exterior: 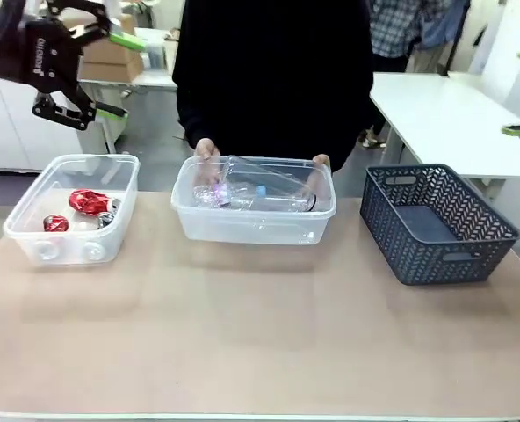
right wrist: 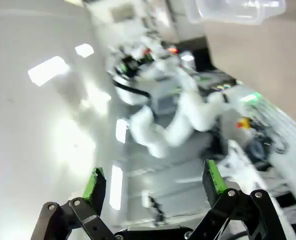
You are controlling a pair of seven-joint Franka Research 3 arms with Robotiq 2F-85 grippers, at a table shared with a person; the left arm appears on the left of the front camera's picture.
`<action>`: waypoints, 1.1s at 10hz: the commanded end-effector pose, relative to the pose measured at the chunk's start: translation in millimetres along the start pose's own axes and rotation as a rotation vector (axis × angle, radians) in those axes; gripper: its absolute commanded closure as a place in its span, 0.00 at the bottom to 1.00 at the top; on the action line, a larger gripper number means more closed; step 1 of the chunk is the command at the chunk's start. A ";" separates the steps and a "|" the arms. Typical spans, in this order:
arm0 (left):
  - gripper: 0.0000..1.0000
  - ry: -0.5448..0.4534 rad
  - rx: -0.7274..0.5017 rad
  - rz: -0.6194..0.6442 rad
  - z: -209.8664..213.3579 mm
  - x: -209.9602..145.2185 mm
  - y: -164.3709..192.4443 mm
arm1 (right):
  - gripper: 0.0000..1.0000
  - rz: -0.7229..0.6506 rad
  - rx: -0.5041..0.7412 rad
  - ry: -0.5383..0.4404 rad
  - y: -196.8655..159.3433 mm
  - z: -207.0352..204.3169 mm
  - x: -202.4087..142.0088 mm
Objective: Sort the waste into each basket.
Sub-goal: Release the Organizing box you were holding.
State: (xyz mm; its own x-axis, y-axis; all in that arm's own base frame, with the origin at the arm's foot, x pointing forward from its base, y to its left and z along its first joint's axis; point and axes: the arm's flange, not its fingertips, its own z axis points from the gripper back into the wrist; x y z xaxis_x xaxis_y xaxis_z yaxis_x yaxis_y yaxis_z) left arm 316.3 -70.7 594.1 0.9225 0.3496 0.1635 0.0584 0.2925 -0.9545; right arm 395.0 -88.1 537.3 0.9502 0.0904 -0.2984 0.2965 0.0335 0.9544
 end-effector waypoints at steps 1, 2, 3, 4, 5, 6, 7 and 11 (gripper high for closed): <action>0.00 -0.087 -0.238 0.042 32.5 6.8 60.8 | 0.00 -0.210 0.324 -0.200 -13.8 -1.8 33.0; 0.00 -0.167 -0.230 0.117 38.6 8.4 76.2 | 0.00 -0.245 0.310 -0.268 -19.5 -0.5 39.4; 0.00 -0.077 -0.138 0.044 32.6 5.9 27.5 | 0.00 -0.106 0.114 -0.060 -19.8 16.3 17.8; 0.00 -0.077 -0.138 0.044 32.6 5.9 27.5 | 0.00 -0.106 0.114 -0.060 -19.8 16.3 17.8; 0.00 -0.077 -0.138 0.044 32.6 5.9 27.5 | 0.00 -0.106 0.114 -0.060 -19.8 16.3 17.8; 0.00 -0.077 -0.138 0.044 32.6 5.9 27.5 | 0.00 -0.106 0.114 -0.060 -19.8 16.3 17.8; 0.00 -0.077 -0.138 0.044 32.6 5.9 27.5 | 0.00 -0.106 0.114 -0.060 -19.8 16.3 17.8; 0.00 -0.077 -0.138 0.044 32.6 5.9 27.5 | 0.00 -0.106 0.114 -0.060 -19.8 16.3 17.8</action>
State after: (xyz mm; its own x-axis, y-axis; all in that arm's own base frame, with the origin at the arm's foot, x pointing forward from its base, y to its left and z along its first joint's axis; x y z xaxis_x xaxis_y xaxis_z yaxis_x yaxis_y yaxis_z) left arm 310.2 -28.4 575.1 0.8929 0.4248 0.1493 0.0776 0.1814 -0.9803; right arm 408.0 -101.6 513.0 0.9061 0.0241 -0.4224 0.4227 -0.0897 0.9018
